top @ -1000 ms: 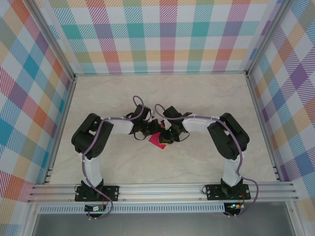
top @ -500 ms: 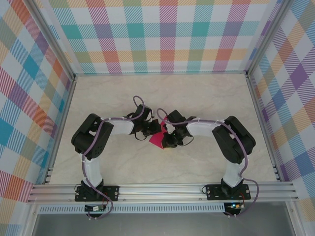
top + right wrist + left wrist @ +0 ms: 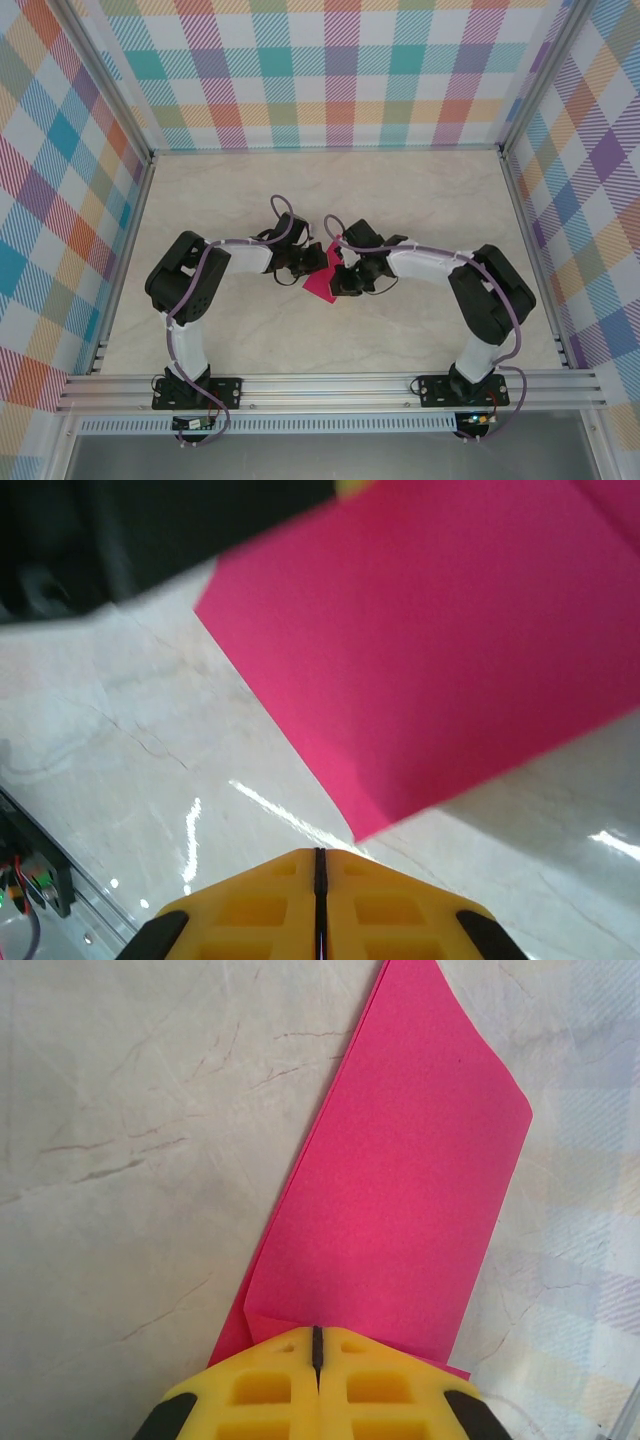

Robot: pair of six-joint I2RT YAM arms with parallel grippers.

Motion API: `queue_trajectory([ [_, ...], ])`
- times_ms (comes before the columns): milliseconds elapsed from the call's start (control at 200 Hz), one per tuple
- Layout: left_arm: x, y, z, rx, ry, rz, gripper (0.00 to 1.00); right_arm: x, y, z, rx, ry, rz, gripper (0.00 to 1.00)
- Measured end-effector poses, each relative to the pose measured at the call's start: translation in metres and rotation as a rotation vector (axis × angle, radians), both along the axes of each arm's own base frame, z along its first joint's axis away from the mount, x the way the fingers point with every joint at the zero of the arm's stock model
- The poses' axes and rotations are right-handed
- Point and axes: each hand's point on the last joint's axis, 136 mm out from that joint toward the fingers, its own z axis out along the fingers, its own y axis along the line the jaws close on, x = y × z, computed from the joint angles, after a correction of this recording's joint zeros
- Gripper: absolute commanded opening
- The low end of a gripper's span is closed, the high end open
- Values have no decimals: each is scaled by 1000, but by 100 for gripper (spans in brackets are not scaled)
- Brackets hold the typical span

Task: Fold a paper plane with a square sheet of paper (pick it up from the middle)
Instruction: Fold the triangle a second time at the center of the table.

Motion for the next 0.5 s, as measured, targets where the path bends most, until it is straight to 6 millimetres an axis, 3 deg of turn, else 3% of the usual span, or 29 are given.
queue_trajectory([
  [170, 0, 0, 0, -1, 1, -1, 0, 19, 12, -11, -6, -6, -30, 11],
  [340, 0, 0, 0, -1, 1, -1, 0, 16, 10, -28, -36, 35, -42, 11],
  [500, 0, 0, 0, 0, 2, 4, 0, 14, 10, -30, -22, 37, -34, 11],
])
